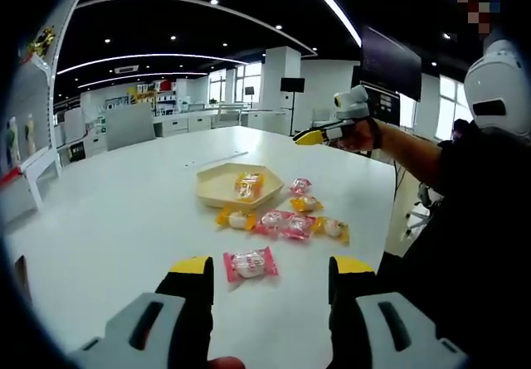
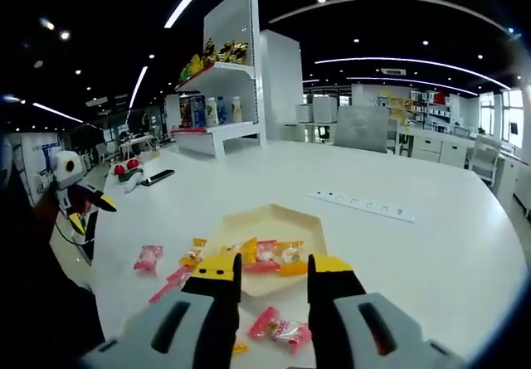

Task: Pick up the marshmallows scattered on the table and place them into the bowl on the table

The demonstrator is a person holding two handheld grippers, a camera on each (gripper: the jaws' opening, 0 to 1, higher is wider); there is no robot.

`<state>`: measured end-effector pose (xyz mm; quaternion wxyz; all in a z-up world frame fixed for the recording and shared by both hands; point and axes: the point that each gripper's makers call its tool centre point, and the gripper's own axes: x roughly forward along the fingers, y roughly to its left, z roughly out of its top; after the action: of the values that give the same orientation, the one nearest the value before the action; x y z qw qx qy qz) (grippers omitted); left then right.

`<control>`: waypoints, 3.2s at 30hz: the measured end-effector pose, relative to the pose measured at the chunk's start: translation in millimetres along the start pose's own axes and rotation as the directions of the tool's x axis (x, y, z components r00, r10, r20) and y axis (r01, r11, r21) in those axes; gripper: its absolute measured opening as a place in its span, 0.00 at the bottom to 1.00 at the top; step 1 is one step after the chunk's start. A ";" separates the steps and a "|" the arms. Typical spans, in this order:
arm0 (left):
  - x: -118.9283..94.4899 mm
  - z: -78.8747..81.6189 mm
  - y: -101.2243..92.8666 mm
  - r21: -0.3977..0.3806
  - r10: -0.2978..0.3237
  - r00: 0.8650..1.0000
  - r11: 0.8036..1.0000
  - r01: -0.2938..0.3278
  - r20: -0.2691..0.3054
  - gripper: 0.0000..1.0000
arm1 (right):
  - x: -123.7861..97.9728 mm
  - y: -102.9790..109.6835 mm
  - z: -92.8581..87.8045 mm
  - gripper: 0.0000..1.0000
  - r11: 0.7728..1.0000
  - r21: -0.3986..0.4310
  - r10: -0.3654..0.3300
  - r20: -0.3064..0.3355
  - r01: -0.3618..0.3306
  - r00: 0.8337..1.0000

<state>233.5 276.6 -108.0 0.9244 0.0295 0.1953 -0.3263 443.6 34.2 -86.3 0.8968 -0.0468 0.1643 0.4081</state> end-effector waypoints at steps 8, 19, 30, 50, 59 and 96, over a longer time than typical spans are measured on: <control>1.3 -0.7 2.5 0.018 0.011 1.000 1.000 -0.011 0.005 0.56 | -3.8 2.2 -3.1 0.32 1.000 0.019 0.002 0.007 -0.002 1.000; 1.9 -2.9 7.0 0.068 0.040 0.999 0.997 -0.039 -0.005 0.63 | -4.4 10.7 -5.3 0.32 1.000 0.011 0.013 0.000 -0.013 1.000; 1.4 -3.2 2.1 0.059 0.025 1.000 0.998 -0.025 -0.004 0.61 | -9.8 17.4 -3.5 0.31 1.000 0.004 0.017 0.004 -0.017 1.000; -0.4 -1.4 8.9 0.022 0.031 1.000 0.999 -0.031 -0.001 0.59 | -29.5 20.1 -10.1 0.31 1.000 0.017 0.004 0.017 -0.004 1.000; 1.8 -0.7 10.9 0.026 0.027 1.000 0.999 -0.026 -0.006 0.58 | -34.2 25.2 -15.2 0.31 1.000 0.008 0.007 0.016 -0.007 1.000; 6.9 1.1 17.4 0.031 0.026 1.000 0.999 -0.026 -0.011 0.56 | -73.8 43.5 -25.4 0.32 1.000 0.023 -0.009 0.078 0.007 0.997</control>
<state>249.5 285.9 -110.9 0.9269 0.0480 0.1949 -0.3172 359.3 4.6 -83.5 0.9046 -0.0213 0.1334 0.4043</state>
